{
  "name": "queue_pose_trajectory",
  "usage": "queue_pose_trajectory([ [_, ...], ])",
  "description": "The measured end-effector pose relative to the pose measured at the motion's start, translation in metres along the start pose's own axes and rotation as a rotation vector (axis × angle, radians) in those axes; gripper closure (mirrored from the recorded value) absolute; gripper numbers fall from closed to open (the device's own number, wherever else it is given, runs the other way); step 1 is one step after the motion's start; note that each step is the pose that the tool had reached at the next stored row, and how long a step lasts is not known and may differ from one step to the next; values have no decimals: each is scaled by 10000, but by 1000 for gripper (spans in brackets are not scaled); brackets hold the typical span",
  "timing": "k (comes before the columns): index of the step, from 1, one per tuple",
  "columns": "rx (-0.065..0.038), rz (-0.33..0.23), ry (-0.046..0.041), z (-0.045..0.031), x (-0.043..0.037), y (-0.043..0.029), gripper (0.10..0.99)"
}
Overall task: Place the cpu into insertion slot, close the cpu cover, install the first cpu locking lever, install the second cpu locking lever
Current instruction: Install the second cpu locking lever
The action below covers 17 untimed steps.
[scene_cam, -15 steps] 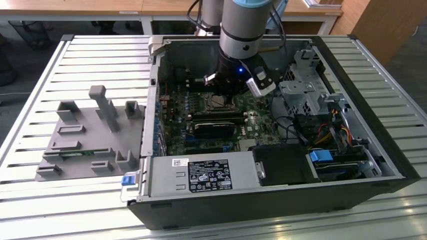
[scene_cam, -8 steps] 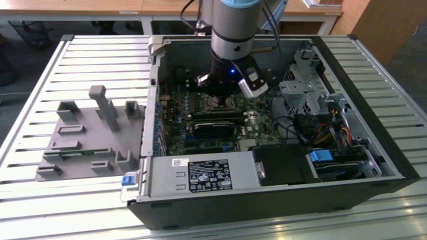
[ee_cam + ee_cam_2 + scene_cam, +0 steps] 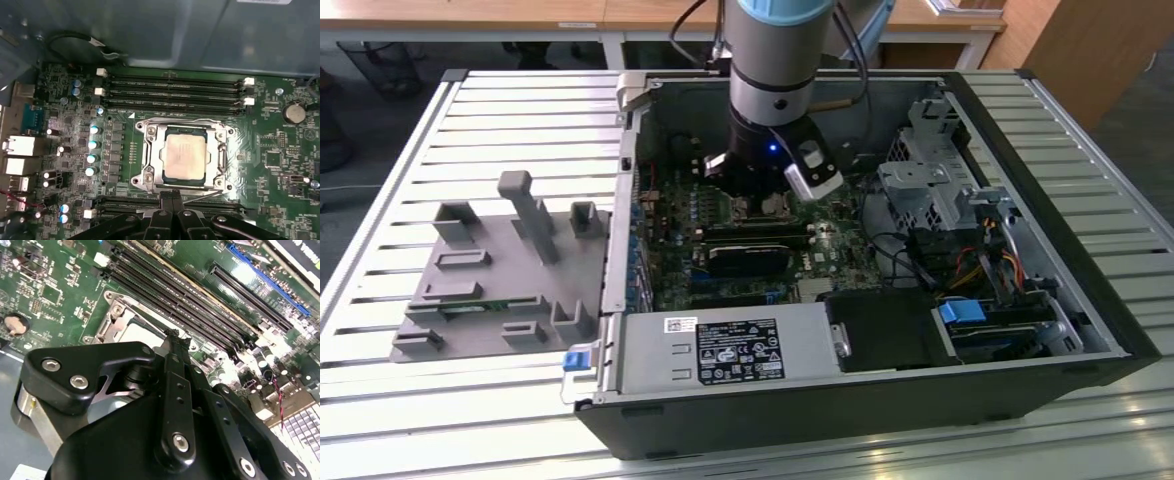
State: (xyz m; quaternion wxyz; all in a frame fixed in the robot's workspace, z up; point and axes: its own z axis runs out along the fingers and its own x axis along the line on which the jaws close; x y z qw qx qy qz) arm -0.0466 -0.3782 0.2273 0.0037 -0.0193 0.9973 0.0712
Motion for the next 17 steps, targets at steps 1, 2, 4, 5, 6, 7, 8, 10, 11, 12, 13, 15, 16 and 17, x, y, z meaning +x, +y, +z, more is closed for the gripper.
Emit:
queue_pose_trajectory([
  [1,-16,-1,3,9,1,-2,980],
  [2,-86,0,1,10,2,-7,980],
  [4,-285,2,-7,11,3,-27,980],
  [5,-342,2,-10,9,4,-44,980],
  [6,-370,2,-11,6,7,-61,980],
  [7,-382,2,-12,4,13,-76,980],
  [8,-389,4,-12,2,19,-89,980],
  [10,-400,4,-11,0,40,-107,980],
  [11,-406,2,-12,-1,56,-112,980],
  [12,-415,3,-12,-2,74,-115,980],
  [13,-424,2,-12,-1,93,-117,980],
  [15,-435,3,-14,12,114,-118,980],
  [16,-434,3,-13,27,119,-120,980],
  [17,-433,4,-12,42,123,-123,980],
])
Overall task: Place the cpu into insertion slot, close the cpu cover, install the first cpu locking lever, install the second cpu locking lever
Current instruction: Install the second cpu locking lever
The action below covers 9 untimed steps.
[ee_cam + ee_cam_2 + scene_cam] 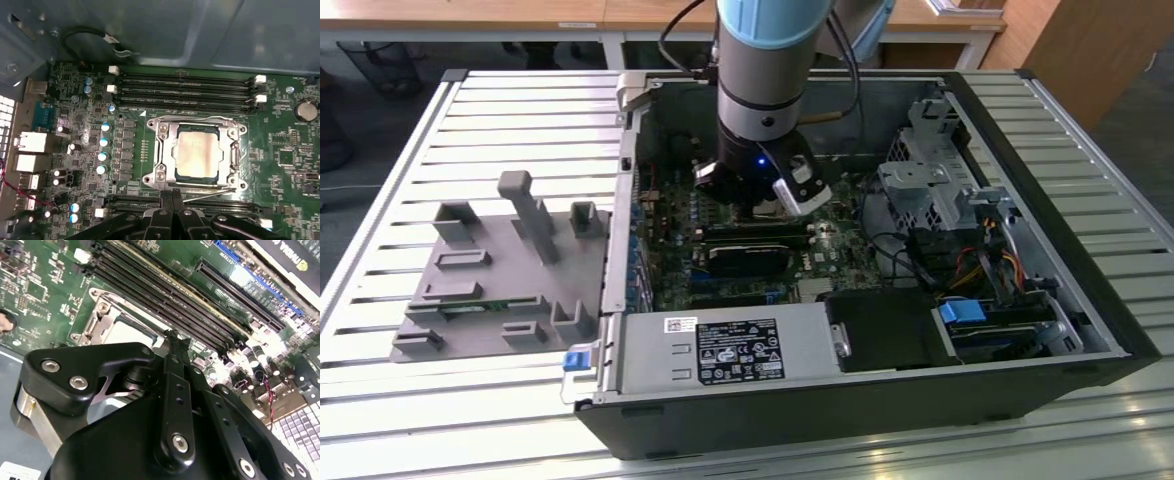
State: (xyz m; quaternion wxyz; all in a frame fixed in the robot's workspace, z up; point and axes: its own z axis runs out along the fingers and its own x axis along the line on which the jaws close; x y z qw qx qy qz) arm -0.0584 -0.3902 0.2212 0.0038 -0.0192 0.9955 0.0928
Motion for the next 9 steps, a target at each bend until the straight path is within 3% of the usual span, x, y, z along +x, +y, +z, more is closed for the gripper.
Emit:
queue_pose_trajectory([
  [4,-27,-1,-1,61,12,-11,980],
  [7,-212,3,-10,70,25,-30,980],
  [9,-244,4,-11,70,36,-55,980],
])
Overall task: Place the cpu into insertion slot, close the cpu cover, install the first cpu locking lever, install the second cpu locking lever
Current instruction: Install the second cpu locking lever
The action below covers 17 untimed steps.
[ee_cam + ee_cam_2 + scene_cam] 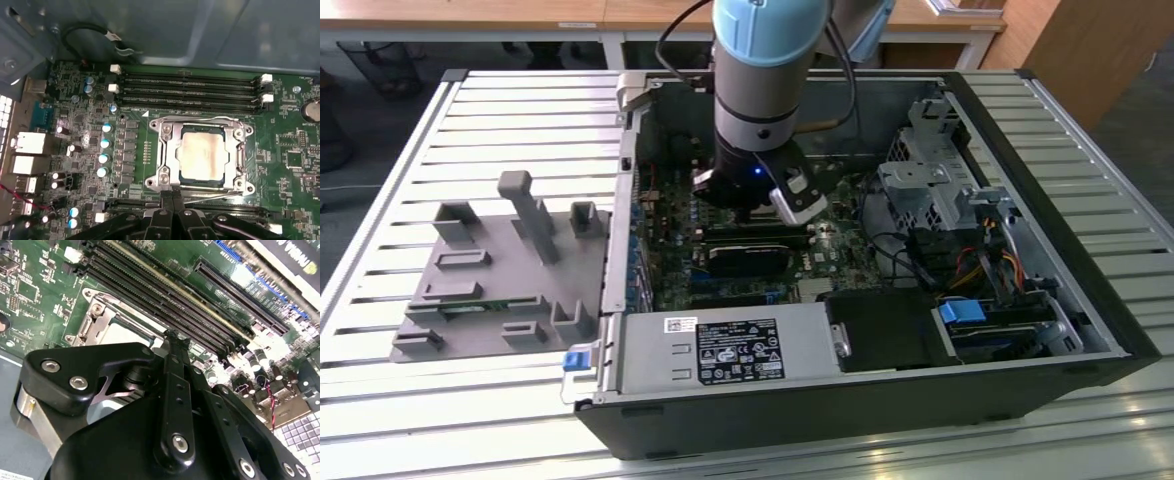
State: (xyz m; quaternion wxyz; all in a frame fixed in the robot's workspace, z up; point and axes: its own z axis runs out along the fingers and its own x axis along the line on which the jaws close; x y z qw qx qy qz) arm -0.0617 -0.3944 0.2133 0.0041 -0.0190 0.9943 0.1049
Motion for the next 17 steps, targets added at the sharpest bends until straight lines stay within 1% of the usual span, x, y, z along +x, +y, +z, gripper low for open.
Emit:
queue_pose_trajectory([
  [4,-35,-1,-1,3,44,-21,980],
  [5,-52,-1,-2,5,58,-22,980],
  [7,-119,0,-4,11,88,-22,980],
  [8,-148,0,-6,20,95,-23,980],
  [13,-219,2,-8,92,101,-39,980],
  [15,-287,3,-9,109,103,-44,980],
  [17,-381,3,-15,124,106,-46,980],
])
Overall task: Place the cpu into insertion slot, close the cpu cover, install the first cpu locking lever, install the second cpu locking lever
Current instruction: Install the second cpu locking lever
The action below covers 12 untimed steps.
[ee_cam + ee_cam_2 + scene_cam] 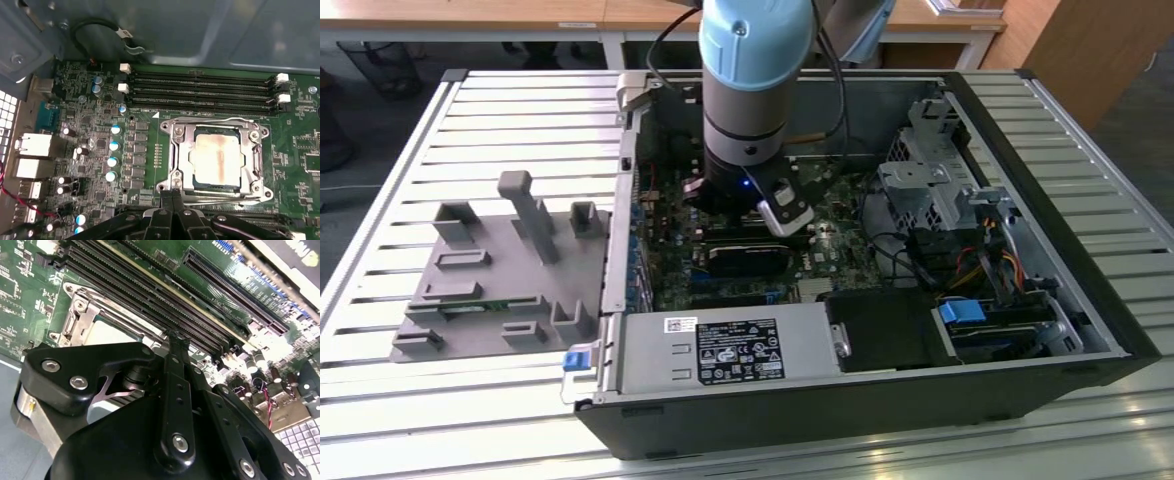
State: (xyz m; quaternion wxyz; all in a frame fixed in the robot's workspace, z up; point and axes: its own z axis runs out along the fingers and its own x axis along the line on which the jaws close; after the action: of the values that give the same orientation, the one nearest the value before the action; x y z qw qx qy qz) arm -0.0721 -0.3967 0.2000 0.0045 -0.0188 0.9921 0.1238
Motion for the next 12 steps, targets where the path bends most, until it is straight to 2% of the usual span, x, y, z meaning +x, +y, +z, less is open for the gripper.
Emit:
queue_pose_trajectory([
  [4,-207,1,-7,24,15,-6,980],
  [12,-513,2,-20,85,38,-20,980],
])
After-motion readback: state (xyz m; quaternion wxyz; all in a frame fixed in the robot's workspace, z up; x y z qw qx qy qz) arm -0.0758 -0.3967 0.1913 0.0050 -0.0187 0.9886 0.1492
